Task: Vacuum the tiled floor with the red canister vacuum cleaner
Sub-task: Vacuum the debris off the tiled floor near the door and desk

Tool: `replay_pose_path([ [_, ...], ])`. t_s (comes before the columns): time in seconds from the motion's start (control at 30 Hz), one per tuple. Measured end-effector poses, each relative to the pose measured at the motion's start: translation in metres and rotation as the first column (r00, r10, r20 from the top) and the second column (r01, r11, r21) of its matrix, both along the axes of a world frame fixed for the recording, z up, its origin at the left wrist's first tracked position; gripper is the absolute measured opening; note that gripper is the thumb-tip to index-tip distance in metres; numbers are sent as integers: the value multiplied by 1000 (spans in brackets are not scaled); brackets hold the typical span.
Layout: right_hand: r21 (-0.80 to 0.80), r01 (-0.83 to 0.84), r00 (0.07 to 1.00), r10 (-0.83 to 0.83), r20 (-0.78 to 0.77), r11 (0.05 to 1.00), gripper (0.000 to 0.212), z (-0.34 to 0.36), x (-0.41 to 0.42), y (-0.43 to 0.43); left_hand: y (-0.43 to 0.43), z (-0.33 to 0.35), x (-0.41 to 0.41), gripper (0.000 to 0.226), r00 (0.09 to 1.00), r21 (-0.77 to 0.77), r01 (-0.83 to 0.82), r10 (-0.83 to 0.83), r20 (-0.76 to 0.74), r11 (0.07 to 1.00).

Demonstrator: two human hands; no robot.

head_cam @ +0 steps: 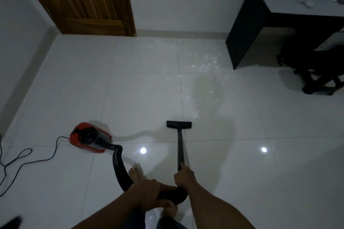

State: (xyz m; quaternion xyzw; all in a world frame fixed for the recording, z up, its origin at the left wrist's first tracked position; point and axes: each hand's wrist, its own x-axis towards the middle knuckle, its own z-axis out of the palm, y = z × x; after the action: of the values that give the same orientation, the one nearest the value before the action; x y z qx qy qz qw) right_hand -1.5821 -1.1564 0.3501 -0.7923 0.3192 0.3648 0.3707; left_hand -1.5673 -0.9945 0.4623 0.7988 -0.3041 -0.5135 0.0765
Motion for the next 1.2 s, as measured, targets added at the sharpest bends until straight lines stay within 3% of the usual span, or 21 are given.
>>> replay_pose_path([
  [0.17, 12, -39, 999, 39, -1, 999, 67, -2, 6, -9, -9, 6, -1, 104, 1000, 10, 14, -14, -1, 1000],
  [0.37, 6, -90, 996, 90, -7, 996, 68, -7, 48, -16, -9, -31, 24, 65, 994, -47, -101, 103, 43, 994],
  [0.5, -9, -113, 994, 113, -5, 994, 67, -12, 89, -19, -9, -49, 65, 79, 992, -119, -114, 118, 33, 986],
  [0.73, -42, -159, 987, 158, -15, 986, 68, -14, 183, -28, -15, -53, 146, 63, 979, -244, -157, 183, 86, 957],
  [0.83, -36, -164, 986, 163, -19, 986, 67, -15, 222, -26, -11, -55, 179, 61, 967, -267, -231, 252, 46, 936],
  [1.2, -2, -115, 992, 115, -61, 993, 66, -10, 319, -25, -9, -60, 272, 64, 955, -297, -267, 293, 45, 917],
])
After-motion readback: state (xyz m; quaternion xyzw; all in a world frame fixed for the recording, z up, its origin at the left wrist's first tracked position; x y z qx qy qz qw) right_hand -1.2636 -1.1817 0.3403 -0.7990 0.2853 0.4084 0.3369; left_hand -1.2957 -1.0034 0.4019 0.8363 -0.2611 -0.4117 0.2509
